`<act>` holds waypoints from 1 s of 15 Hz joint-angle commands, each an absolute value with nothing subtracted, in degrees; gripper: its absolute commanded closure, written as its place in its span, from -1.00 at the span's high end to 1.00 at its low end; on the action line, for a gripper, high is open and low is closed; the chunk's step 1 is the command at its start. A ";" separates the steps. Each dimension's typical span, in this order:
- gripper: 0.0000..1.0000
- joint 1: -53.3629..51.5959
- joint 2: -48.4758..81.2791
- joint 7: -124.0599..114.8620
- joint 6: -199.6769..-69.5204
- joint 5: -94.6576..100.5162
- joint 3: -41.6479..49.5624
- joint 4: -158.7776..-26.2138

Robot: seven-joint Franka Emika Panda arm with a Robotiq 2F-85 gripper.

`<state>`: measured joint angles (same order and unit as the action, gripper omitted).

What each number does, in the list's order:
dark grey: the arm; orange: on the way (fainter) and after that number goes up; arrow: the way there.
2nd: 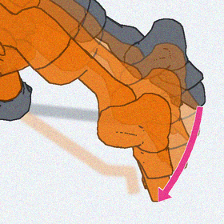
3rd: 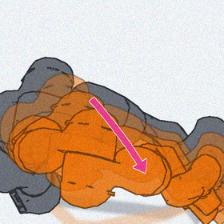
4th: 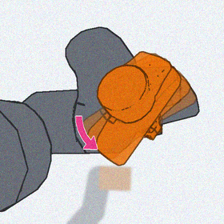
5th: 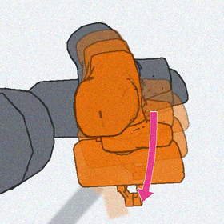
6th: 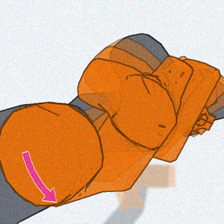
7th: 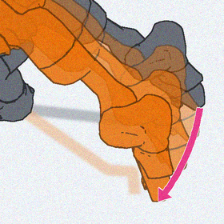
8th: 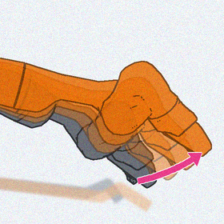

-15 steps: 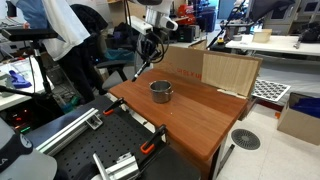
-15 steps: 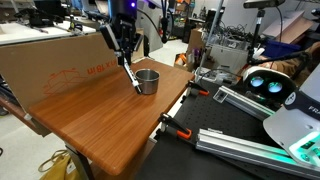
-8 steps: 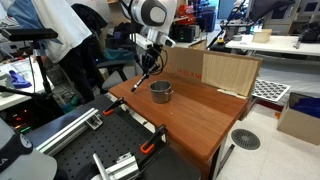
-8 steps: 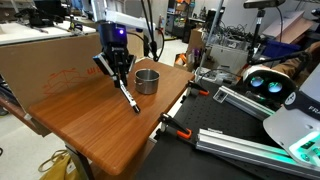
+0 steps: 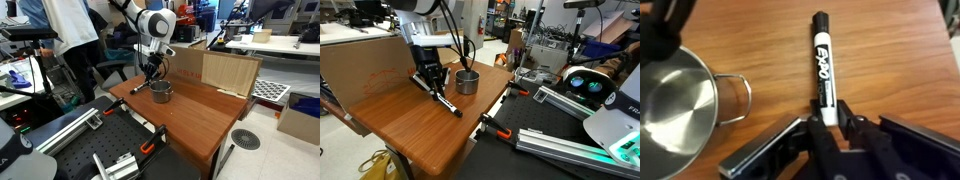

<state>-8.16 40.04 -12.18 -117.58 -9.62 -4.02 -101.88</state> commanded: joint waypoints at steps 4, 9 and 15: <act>-0.03 -10.46 46.04 -16.66 -110.54 -5.65 -2.07 -92.85; 0.66 -10.49 47.08 -16.69 -109.10 -4.70 -2.05 -90.70; 1.00 -10.29 45.69 -15.69 -109.35 -5.20 -2.65 -91.23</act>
<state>-9.75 45.84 -15.67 -111.43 -5.78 -2.81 -92.45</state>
